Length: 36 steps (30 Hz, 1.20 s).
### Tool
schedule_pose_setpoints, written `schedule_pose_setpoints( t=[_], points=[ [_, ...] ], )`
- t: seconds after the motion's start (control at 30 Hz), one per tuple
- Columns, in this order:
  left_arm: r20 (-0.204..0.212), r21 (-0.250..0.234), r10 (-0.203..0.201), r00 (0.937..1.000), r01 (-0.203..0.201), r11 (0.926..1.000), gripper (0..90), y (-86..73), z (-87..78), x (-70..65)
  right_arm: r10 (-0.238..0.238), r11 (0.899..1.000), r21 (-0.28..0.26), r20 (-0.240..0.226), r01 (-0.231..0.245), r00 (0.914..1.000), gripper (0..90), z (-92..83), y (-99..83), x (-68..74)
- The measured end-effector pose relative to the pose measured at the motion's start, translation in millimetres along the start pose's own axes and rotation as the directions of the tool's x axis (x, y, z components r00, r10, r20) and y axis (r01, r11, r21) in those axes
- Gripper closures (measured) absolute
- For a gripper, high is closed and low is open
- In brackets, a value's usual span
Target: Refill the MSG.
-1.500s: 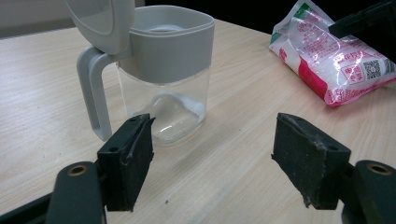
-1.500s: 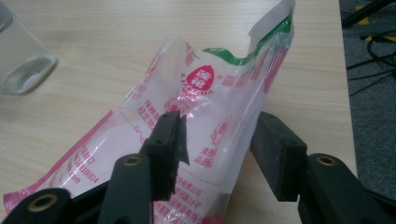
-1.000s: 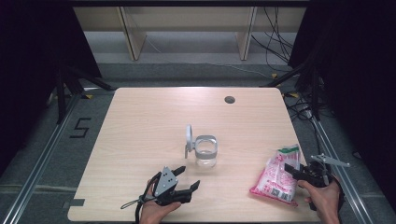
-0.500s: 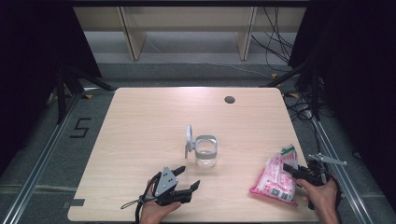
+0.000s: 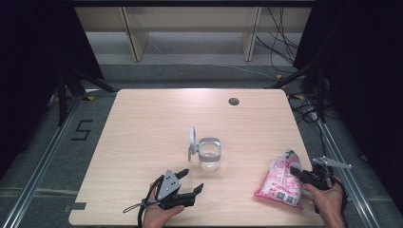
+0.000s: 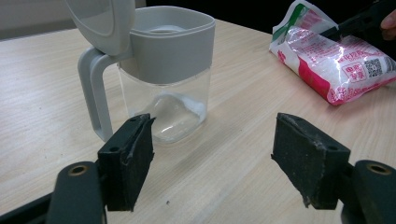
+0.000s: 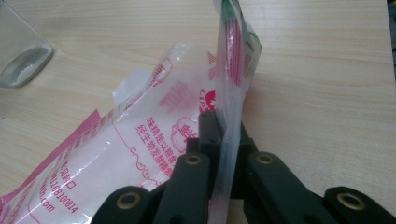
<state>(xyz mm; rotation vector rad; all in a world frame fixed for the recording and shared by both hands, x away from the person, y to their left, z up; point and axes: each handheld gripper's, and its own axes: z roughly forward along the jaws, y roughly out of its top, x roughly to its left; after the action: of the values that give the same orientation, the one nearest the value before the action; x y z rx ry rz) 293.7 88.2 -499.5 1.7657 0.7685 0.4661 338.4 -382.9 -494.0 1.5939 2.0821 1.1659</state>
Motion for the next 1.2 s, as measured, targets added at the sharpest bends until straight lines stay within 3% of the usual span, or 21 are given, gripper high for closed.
schedule_pose_setpoints(
  t=[0.03, 0.07, 0.1, 0.13, 0.17, 0.23, 0.27, 0.3, 0.33, 0.43, 0.47, 0.53, 0.8, 0.9, 1.03, 1.1, 1.17, 1.2],
  points=[
    [0.002, 0.002, 0.001, 1.0, -0.001, 1.0, 28.1, -0.1, -0.1, -0.1, 0.007, 1.0, -0.017, 0.0, -0.007, 1.0, 89.9, 1.2, -0.2, 1.0],
    [0.003, 0.0, -0.001, 1.0, 0.001, 1.0, 28.1, 0.0, -0.1, -0.1, -0.045, 0.999, 0.014, 0.024, 0.045, 0.9987, 90.0, -0.6, -0.3, -1.1],
    [0.001, -0.003, -0.002, 1.0, 0.002, 1.0, 28.1, 0.3, 0.0, 0.0, 0.025, 1.0, 0.001, 0.02, -0.025, 0.9995, 90.0, -0.8, -0.8, 5.0],
    [0.001, -0.004, -0.002, 1.0, 0.002, 1.0, 28.1, 0.3, 0.1, 0.2, -0.046, 0.999, -0.003, 0.013, 0.046, 0.9989, 90.0, -0.9, 0.9, -0.2],
    [0.001, -0.001, -0.001, 1.0, 0.001, 1.0, 28.1, 0.1, 0.3, 0.1, -0.003, 1.0, -0.01, 0.032, 0.003, 0.9995, 90.0, -1.1, -1.0, 4.8],
    [0.004, 0.002, -0.001, 1.0, 0.001, 1.0, 28.1, -0.3, 0.4, -0.6, -0.015, 0.999, -0.049, 0.023, 0.016, 0.9996, 90.0, -0.9, 0.6, 4.4],
    [0.004, -0.001, -0.002, 1.0, 0.002, 1.0, 28.1, -0.1, 0.5, -0.5, 0.022, 0.999, -0.044, 0.039, -0.021, 0.999, 90.0, -2.5, 1.2, 9.6],
    [0.009, -0.009, -0.006, 0.9999, 0.006, 0.9999, 28.1, -0.1, 1.4, -0.1, -0.028, 0.997, -0.069, 0.044, 0.031, 0.9986, 90.0, -2.4, 2.3, 6.4],
    [0.002, 0.0, -0.003, 1.0, 0.003, 1.0, 28.1, 0.1, 0.7, -0.1, -0.005, 0.998, -0.069, 0.038, 0.008, 0.9993, 90.0, -4.5, 2.4, 10.2],
    [0.004, 0.005, 0.003, 1.0, -0.003, 1.0, 28.1, -0.2, 0.7, -0.1, -0.049, 0.993, -0.102, 0.037, 0.053, 0.9981, 90.0, -6.7, 5.5, 11.7],
    [0.003, 0.003, -0.001, 1.0, 0.001, 1.0, 28.1, 0.0, 0.8, -0.2, -0.031, 0.994, -0.106, 0.029, 0.034, 0.9991, 90.0, -7.5, 6.4, 15.2],
    [0.003, -0.002, -0.003, 1.0, 0.003, 1.0, 28.1, 0.0, 1.2, 0.0, -0.058, 0.991, -0.122, 0.023, 0.061, 0.998, 90.0, -9.6, 8.8, 17.1],
    [0.008, 0.001, -0.002, 1.0, 0.002, 1.0, 28.1, -0.7, 2.1, -1.0, -0.094, 0.979, -0.188, -0.037, 0.085, 0.9949, 90.0, -17.5, 23.7, 37.4],
    [0.008, 0.005, 0.032, 0.9995, -0.032, 0.9995, 28.1, 0.8, 1.0, 2.1, -0.111, 0.977, -0.187, -0.04, 0.102, 0.9931, 90.0, -18.3, 28.3, 43.6],
    [0.015, -0.003, 0.03, 0.9994, -0.03, 0.9995, 28.1, 0.5, 1.8, 1.9, -0.156, 0.966, -0.219, -0.063, 0.139, 0.9857, 90.0, -18.5, 35.4, 50.0],
    [0.008, -0.007, -0.003, 1.0, 0.003, 1.0, 28.1, -0.8, 2.8, -0.3, -0.16, 0.965, -0.22, -0.059, 0.144, 0.9853, 90.0, -20.5, 38.0, 56.1],
    [0.005, 0.01, 0.005, 1.0, -0.005, 0.9999, 28.0, -0.5, 1.8, -0.9, -0.201, 0.953, -0.239, -0.05, 0.184, 0.9782, 90.0, -21.3, 42.4, 58.4],
    [0.013, 0.001, -0.002, 0.9999, 0.002, 1.0, 28.1, -0.6, 2.5, -0.7, -0.185, 0.957, -0.24, -0.069, 0.164, 0.9803, 90.0, -22.5, 43.9, 62.8]
  ],
)
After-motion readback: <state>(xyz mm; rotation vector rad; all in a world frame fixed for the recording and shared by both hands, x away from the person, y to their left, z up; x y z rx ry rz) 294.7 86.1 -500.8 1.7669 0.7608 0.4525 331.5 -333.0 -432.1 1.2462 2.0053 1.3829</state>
